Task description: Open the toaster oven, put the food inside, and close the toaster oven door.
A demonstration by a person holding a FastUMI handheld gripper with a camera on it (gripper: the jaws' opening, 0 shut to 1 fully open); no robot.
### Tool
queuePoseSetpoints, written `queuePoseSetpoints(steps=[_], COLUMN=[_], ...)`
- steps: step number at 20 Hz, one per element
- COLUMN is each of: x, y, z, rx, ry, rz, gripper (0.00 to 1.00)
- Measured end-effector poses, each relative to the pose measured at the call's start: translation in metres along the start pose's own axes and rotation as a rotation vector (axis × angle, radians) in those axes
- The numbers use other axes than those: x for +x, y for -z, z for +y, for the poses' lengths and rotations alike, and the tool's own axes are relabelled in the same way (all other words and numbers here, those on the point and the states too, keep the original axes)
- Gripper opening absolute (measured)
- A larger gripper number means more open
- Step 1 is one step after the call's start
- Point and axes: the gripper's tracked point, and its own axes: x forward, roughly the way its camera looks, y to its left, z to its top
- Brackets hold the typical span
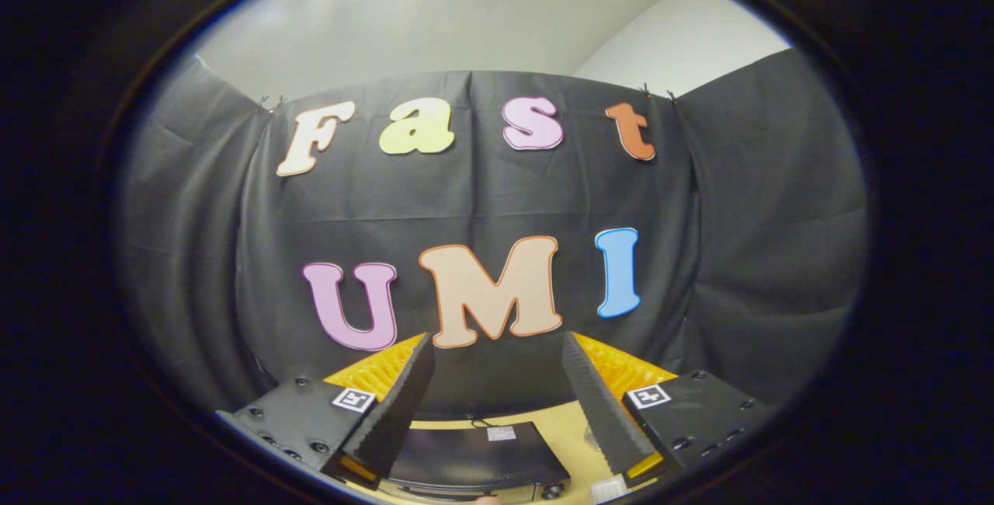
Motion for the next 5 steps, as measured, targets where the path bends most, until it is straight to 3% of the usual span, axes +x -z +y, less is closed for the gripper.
queuePoseSetpoints(steps=[5], x=[0.0073], y=[0.0038], z=[-0.0086], rx=[0.033], ry=[-0.029], rz=[-0.009], gripper=[1.0])
